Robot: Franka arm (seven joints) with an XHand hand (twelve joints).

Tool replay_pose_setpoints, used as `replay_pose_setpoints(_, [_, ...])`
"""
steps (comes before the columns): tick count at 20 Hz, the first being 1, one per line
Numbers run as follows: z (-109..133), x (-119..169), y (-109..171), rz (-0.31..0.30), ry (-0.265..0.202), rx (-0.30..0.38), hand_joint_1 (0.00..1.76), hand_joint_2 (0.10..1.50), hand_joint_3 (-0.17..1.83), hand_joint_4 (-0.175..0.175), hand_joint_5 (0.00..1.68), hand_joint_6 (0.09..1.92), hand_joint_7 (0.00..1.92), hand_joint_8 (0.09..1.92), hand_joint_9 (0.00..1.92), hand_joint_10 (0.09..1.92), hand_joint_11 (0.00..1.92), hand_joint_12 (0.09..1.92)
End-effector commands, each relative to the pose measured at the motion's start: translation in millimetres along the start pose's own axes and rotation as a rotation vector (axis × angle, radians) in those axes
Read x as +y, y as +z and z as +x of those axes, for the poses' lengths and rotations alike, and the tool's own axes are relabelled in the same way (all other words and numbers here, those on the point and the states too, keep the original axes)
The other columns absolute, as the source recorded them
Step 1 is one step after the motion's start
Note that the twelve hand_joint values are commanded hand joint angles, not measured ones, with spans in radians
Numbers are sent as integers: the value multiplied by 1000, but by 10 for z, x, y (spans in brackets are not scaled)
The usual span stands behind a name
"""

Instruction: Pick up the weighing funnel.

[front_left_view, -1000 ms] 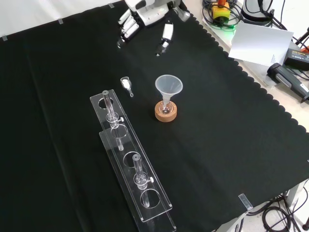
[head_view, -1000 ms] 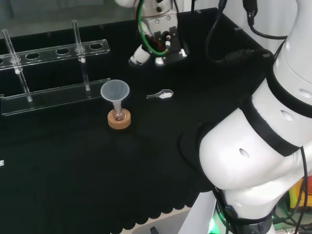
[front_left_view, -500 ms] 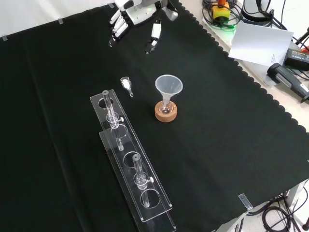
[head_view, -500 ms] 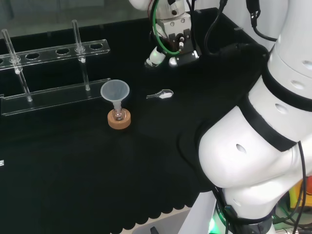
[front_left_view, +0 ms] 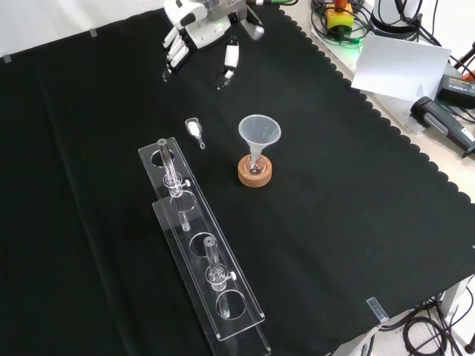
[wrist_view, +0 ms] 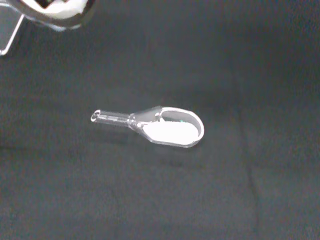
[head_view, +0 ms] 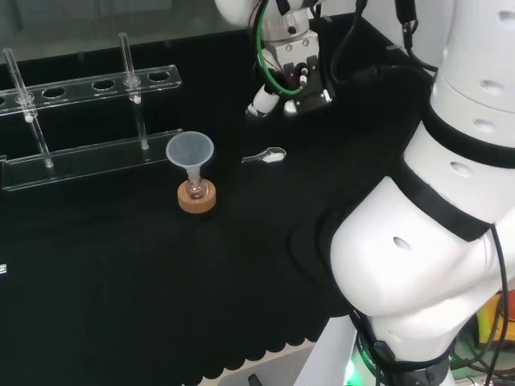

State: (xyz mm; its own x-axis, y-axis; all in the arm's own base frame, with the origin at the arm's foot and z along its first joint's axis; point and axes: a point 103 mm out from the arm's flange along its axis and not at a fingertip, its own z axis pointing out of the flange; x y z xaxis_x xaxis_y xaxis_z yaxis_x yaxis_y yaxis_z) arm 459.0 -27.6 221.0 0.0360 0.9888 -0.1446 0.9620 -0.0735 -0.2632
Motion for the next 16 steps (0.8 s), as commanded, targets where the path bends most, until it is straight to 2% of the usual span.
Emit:
replay_pose_setpoints(1, [-48,323,633,86,-24,13,792,612,506,-66,485,87,472,677,727,521,481,1331])
replay_pose_setpoints(7, [-34,382,753,104,-26,-4,797,606,515,-65,495,87,478,677,734,518,486,1331])
replay_pose_setpoints(16, [-90,419,943,130,-86,-16,843,582,527,-56,504,87,481,675,736,511,489,1328])
